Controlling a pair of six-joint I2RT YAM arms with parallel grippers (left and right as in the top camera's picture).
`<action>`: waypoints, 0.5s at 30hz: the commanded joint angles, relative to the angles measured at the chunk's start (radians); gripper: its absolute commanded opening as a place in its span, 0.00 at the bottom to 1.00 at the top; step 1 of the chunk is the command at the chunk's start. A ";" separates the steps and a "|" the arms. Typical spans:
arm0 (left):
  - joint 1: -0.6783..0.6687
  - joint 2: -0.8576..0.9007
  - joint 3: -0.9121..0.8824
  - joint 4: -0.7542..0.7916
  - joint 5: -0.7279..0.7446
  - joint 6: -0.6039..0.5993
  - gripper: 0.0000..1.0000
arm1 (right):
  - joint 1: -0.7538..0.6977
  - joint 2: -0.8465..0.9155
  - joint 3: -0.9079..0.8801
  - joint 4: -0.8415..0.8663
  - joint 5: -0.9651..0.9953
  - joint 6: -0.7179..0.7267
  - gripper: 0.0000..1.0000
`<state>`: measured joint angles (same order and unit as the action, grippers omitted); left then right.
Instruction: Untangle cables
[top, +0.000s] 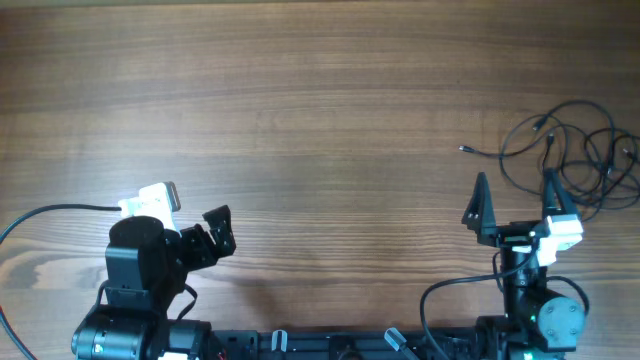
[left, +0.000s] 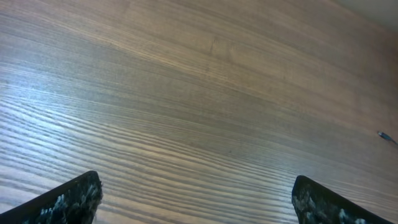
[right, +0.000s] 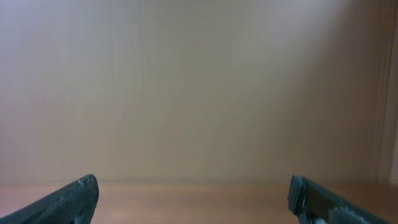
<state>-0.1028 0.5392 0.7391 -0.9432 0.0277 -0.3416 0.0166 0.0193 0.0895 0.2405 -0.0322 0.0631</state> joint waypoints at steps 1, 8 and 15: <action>0.002 -0.002 -0.004 -0.001 -0.006 0.020 1.00 | -0.005 -0.016 -0.085 0.103 0.011 0.015 1.00; 0.002 -0.002 -0.004 -0.001 -0.006 0.020 1.00 | -0.005 -0.016 -0.084 0.034 0.014 -0.132 1.00; 0.002 -0.002 -0.004 -0.001 -0.006 0.020 1.00 | -0.005 -0.016 -0.084 -0.233 0.004 -0.122 1.00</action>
<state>-0.1028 0.5392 0.7391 -0.9432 0.0277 -0.3416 0.0166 0.0170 0.0063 0.0864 -0.0319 -0.0483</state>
